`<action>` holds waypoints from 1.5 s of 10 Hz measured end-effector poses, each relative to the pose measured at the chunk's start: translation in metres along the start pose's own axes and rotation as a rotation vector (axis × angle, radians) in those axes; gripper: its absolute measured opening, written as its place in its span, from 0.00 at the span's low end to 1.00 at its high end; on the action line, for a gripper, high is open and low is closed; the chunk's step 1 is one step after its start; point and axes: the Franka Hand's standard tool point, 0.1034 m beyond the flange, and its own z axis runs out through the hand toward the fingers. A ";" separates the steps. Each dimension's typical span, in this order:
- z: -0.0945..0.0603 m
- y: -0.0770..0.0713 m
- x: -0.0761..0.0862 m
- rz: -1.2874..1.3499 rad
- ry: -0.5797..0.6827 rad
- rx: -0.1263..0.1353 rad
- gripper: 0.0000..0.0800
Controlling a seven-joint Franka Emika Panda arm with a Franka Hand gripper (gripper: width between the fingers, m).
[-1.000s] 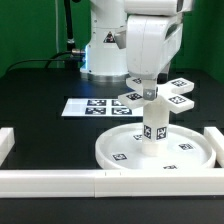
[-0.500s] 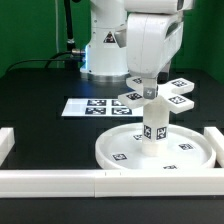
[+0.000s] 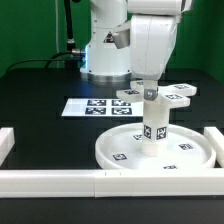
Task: Assemble round table
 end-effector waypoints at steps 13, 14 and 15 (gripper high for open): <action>0.006 -0.003 0.002 0.153 0.000 0.009 0.55; 0.006 -0.003 0.002 0.153 0.000 0.008 0.55; 0.006 -0.003 0.002 0.153 0.002 0.005 0.55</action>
Offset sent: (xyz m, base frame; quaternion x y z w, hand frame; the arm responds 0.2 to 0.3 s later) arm 0.0014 -0.0017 0.0037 0.0130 -0.0039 0.0972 0.9952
